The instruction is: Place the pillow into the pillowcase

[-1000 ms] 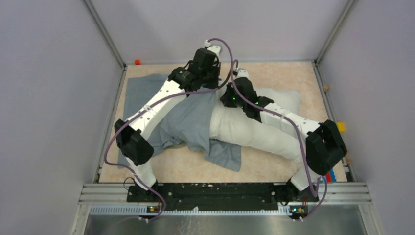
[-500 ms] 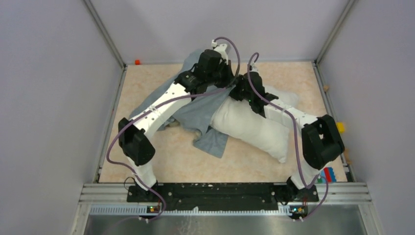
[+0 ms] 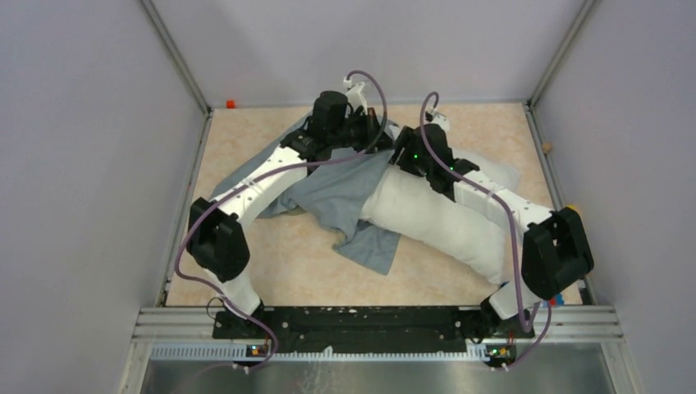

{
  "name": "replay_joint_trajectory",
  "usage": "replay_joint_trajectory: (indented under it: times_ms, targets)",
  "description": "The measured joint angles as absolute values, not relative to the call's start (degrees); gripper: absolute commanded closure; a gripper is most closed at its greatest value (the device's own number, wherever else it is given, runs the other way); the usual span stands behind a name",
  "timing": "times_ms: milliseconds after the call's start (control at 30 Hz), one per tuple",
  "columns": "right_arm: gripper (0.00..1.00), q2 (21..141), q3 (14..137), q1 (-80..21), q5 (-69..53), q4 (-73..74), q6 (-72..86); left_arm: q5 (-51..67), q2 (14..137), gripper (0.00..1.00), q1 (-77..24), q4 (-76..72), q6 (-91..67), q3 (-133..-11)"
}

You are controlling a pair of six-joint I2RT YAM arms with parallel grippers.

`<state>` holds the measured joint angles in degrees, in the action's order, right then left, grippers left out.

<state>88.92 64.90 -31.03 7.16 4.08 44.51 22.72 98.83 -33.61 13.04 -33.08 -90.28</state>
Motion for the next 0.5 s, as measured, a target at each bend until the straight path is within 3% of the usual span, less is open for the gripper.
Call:
replay_joint_trajectory:
  times_ms: [167, 300, 500]
  targets:
    - [0.36, 84.1, 65.1, -31.8, 10.8, 10.6, 39.5, 22.9, 102.5, 1.0, -30.0, 8.9, -32.5, -88.6]
    - [0.36, 82.3, 67.3, -32.6, 11.5, 12.4, 35.2, 23.6, 103.0, 1.0, -25.6, 3.1, -32.7, -78.9]
    - [0.34, 84.1, 70.0, -33.2, 12.7, 17.7, 29.3, 23.8, 101.1, 1.0, -26.5, -0.3, -30.7, -77.0]
